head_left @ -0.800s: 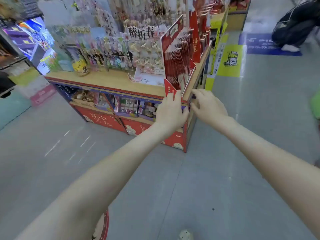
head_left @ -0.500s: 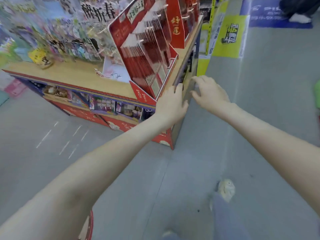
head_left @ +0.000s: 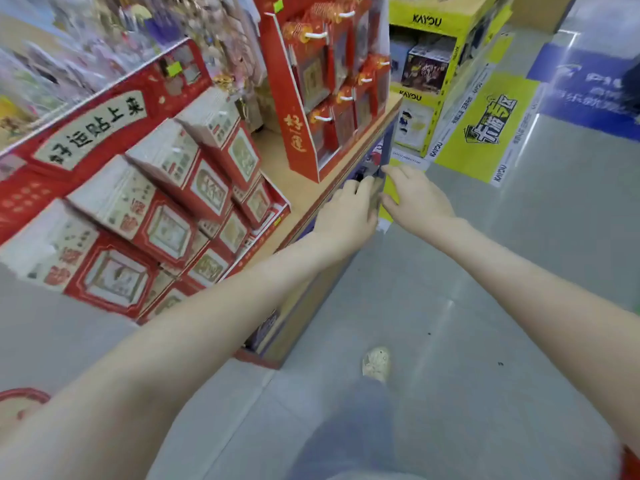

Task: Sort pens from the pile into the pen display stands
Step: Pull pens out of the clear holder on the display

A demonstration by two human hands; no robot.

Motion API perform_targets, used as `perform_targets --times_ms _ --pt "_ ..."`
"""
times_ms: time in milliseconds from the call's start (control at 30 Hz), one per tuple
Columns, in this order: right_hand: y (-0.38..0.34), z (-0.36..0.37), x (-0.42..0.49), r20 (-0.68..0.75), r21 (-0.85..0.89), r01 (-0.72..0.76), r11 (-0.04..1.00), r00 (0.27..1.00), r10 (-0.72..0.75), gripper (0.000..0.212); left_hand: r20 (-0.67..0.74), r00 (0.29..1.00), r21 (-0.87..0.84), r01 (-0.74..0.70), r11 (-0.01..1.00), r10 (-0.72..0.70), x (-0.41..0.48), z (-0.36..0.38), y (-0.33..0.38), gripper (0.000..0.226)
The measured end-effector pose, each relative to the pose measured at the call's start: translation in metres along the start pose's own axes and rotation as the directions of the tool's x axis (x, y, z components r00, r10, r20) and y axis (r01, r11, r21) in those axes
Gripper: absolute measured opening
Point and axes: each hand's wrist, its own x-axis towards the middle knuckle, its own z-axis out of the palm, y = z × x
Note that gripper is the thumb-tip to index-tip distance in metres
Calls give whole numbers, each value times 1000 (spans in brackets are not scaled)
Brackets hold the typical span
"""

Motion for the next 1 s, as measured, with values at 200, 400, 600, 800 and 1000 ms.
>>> perform_targets --times_ms 200,400,600,800,1000 --pt "123 -27 125 32 -36 27 999 999 -26 47 46 999 -23 -14 1000 15 179 30 39 51" --pt "243 -63 249 45 -58 33 998 999 -30 42 58 998 -23 5 1000 -4 350 50 81 50" --pt "359 -79 389 87 -29 132 991 988 -129 45 1 995 -12 104 994 -104 511 79 105 49" --pt "444 -95 538 83 13 266 964 960 -267 36 -79 970 -76 223 972 -229 675 82 112 44" --pt "487 -82 683 126 46 294 955 946 -298 46 -104 943 -84 308 948 -315 815 91 76 53"
